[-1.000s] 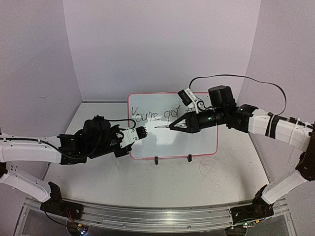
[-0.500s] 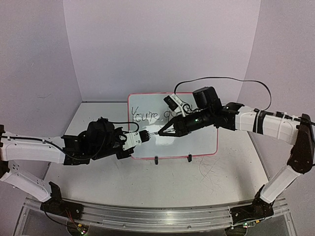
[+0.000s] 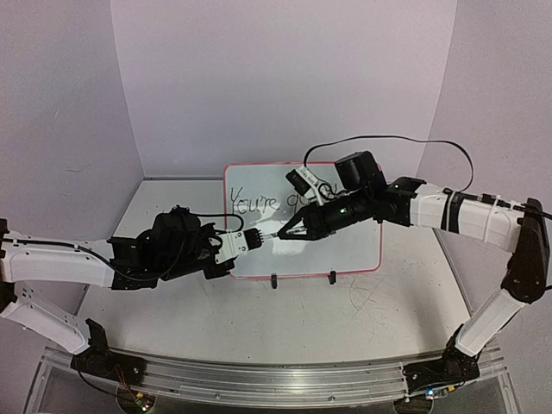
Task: Write a sentence on the whiteboard
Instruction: Insert the whiteboard marker without the cap into the pen cap.
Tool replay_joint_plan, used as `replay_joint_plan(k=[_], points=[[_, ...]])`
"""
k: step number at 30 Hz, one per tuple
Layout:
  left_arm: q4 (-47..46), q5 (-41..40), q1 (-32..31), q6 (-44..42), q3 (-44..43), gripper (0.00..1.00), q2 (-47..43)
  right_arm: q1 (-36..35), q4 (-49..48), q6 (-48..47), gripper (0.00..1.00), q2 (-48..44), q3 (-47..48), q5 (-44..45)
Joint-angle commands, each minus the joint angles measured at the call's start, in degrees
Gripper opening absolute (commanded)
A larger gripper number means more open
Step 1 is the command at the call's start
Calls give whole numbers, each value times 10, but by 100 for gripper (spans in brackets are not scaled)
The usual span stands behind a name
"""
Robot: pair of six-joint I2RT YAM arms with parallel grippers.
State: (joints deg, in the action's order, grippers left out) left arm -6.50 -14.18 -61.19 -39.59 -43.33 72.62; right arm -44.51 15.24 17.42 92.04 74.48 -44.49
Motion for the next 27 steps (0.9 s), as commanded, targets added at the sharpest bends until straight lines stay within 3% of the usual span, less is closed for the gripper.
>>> replay_joint_plan(k=[1,19,27], points=[[-19,-3,-3,-5,1,0,-1,-7,2,-11,0,10,29,9],[-14,-22,-17,-13,-9,0,5,-26,14,6,0,46,62,39],[38,-35,-31,-4,-46,0,7,-52,100,16,0,98,128,89]])
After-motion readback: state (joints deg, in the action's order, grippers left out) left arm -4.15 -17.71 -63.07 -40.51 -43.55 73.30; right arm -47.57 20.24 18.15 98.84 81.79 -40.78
